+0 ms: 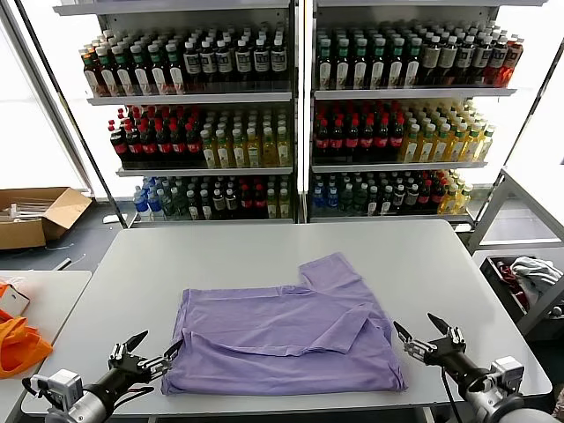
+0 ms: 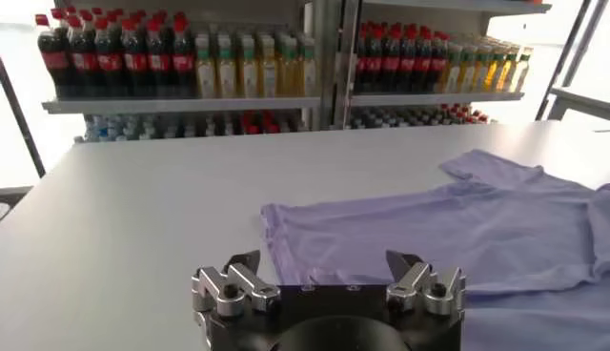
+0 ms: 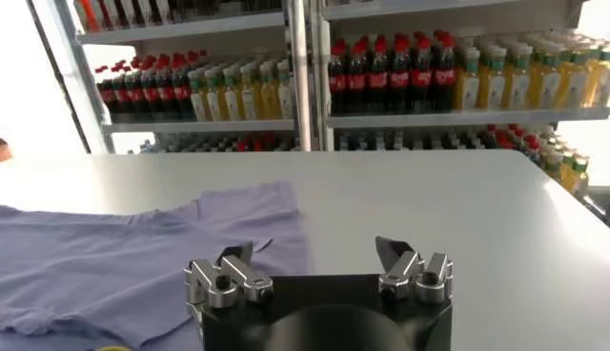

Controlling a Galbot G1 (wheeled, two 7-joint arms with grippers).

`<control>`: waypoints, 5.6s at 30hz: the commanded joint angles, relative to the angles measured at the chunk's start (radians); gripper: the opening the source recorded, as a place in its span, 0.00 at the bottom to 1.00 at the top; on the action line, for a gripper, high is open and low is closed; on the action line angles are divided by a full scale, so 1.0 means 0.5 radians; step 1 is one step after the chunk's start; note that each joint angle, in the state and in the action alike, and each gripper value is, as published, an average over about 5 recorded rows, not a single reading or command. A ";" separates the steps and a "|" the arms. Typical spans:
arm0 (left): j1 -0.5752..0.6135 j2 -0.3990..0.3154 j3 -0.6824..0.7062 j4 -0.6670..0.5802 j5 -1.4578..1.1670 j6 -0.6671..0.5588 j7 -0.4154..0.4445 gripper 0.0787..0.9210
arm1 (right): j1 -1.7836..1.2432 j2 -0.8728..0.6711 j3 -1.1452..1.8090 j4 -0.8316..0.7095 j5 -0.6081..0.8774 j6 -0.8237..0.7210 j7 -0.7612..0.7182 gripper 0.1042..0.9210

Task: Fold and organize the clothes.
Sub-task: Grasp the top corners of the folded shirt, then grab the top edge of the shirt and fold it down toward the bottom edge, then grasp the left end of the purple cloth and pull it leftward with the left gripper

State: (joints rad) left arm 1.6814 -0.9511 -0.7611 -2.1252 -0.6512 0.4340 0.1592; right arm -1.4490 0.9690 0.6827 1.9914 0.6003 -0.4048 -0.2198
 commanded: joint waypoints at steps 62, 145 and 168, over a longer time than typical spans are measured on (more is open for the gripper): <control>-1.264 0.157 0.932 1.094 -0.144 -0.001 0.181 0.37 | 1.670 0.450 -1.030 -1.652 -0.155 -0.031 -0.373 0.39; 0.275 0.036 0.059 -0.290 -0.008 -0.213 -0.632 0.81 | -0.440 0.068 0.534 0.243 0.079 0.563 -0.102 0.49; 0.020 -0.428 0.549 -0.085 0.350 -0.105 -0.941 0.88 | -0.568 0.297 0.642 0.091 0.039 0.770 -0.112 0.88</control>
State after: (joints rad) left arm 1.7243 -1.0862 -0.5774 -2.1860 -0.5326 0.3672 -0.1985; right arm -1.7227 1.0952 0.9850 2.0464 0.6313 -0.0577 -0.2835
